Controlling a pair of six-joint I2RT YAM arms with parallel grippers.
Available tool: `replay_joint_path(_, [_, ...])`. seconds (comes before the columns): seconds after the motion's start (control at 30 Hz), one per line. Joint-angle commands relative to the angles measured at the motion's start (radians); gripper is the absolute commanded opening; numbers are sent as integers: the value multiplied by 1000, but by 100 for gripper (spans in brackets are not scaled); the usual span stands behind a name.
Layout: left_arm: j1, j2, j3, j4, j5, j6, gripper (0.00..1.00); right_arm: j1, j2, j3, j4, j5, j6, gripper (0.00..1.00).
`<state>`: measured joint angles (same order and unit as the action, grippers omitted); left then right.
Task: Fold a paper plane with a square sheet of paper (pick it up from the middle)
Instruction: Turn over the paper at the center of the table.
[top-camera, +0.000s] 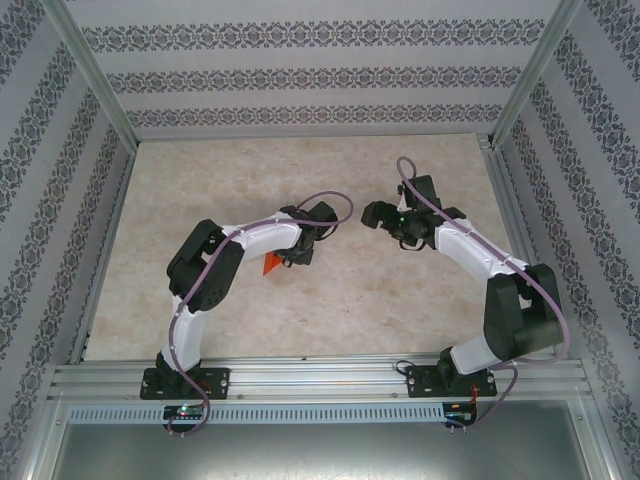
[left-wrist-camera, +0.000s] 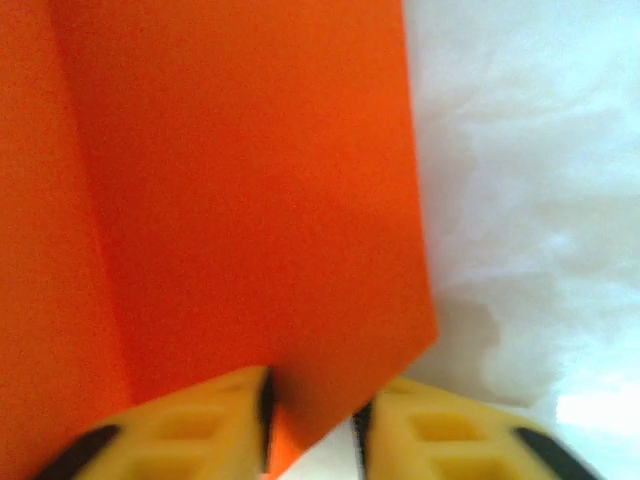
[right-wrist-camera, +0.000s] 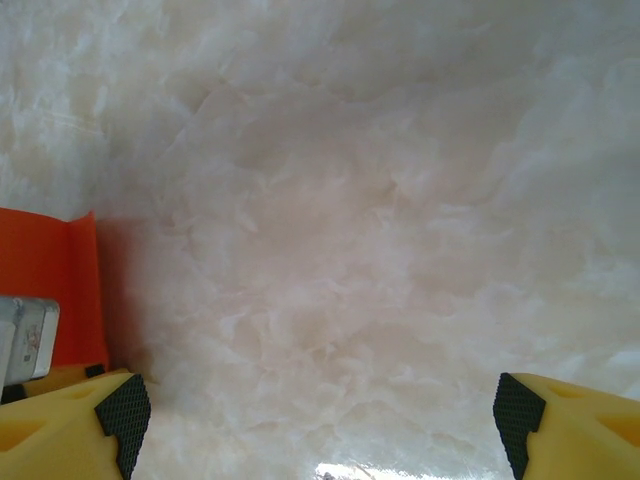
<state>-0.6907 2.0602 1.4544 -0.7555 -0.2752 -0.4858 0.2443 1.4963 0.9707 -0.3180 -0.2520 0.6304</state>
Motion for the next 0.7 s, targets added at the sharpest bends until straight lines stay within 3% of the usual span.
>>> replay_joint_path(0.0, [-10,-79,-9,84,176,-17,44,-13,8,-17,8,-16,26,91])
replay_joint_path(0.13, [-5,-189,-26,157,354,-26,58,-14,12,-12,11,-28,23,91])
replay_joint_path(0.23, [11,-273,-53,212,426,-46,68,-12,17,-2,17,-48,15,89])
replay_joint_path(0.4, [70,-384,-112,230,412,-58,82,42,44,51,30,-89,-32,80])
replay_joint_path(0.57, [185,-469,-224,234,378,-113,89,205,139,166,23,-62,-65,70])
replay_joint_path(0.67, [262,-530,-310,253,363,-161,94,312,244,263,19,-71,-56,58])
